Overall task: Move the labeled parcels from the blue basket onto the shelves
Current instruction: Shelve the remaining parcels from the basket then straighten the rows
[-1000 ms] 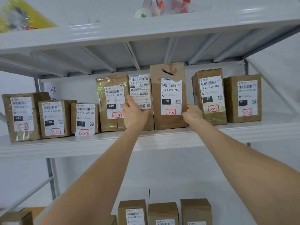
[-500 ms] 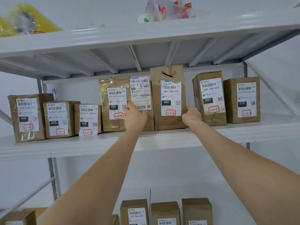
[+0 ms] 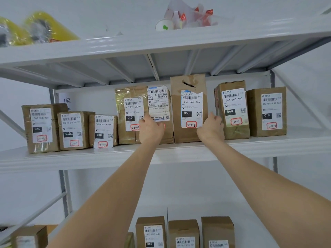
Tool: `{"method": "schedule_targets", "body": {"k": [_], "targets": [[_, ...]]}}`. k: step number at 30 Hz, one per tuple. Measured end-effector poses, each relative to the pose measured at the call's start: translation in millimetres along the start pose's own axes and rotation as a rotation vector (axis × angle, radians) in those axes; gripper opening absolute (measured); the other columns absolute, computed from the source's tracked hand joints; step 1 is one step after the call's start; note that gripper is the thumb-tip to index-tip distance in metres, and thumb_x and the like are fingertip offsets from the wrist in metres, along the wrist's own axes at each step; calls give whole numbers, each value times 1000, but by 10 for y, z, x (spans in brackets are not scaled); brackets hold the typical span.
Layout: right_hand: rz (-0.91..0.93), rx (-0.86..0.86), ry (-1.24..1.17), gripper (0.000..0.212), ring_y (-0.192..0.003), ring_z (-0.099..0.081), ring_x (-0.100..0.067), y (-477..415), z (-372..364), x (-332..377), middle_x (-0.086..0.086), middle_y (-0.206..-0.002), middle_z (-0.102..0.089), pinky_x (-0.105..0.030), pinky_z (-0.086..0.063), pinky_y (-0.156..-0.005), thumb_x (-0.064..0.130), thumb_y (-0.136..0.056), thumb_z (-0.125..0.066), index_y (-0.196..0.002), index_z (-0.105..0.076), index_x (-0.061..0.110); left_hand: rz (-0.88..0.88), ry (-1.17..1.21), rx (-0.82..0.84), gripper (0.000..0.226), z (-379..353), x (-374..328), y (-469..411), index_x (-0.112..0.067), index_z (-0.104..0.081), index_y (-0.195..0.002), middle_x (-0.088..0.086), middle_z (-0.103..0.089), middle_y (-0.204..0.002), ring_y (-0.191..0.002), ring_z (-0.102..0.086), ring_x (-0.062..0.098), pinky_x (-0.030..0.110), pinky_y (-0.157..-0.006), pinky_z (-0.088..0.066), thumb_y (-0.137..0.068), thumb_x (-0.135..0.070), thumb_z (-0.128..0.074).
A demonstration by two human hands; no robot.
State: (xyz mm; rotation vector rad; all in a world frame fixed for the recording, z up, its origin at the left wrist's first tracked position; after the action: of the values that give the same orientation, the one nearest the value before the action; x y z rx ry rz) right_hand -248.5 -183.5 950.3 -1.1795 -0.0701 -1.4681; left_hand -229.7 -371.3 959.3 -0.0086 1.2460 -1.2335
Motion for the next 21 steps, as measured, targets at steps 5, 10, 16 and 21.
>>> {"method": "schedule_targets", "body": {"k": [5,10,16,21], "targets": [[319,-54,106,66,-138,-25,-26,192,-24,281,-8,-151,-24,-37,-31,-107,16,-89,-53,-148,-22,15,-22,-96,-2,51,130,-2,44,-5,-36,-135,14,-42,-133,-117,-44,29,36,-83,-41,-89,-21,-52],[443,94,65,69,-144,-15,-24,443,-178,461,-8,-154,-19,-38,-29,-110,15,-89,-54,-149,-20,15,-4,-79,5,51,205,2,173,-6,-34,-137,17,-38,-135,-113,-52,32,40,-92,-43,-91,-20,-51],[270,66,7,68,-139,-26,-27,419,-60,167,-8,-154,-21,-42,-36,-104,12,-87,-51,-148,-23,19,-18,-77,15,50,182,-12,368,-9,-36,-137,15,-38,-133,-110,-53,32,39,-93,-45,-91,-21,-51],[372,123,52,68,-143,-18,-23,540,-60,161,-5,-156,-17,-37,-31,-108,16,-89,-54,-149,-22,16,-89,-62,-8,46,49,-174,510,-12,-42,-134,12,-40,-135,-112,-53,29,35,-89,-44,-89,-15,-51]]}}
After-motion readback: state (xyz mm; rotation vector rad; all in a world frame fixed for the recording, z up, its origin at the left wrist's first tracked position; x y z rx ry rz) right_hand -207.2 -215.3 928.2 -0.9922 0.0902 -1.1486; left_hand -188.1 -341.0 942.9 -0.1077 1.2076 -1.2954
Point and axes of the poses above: each hand's wrist, its own y-axis away from the middle knuckle, its own z-axis out of the back of the hand, x = y × z, the point moved 2 cm from there along -y, towards the middle knuckle
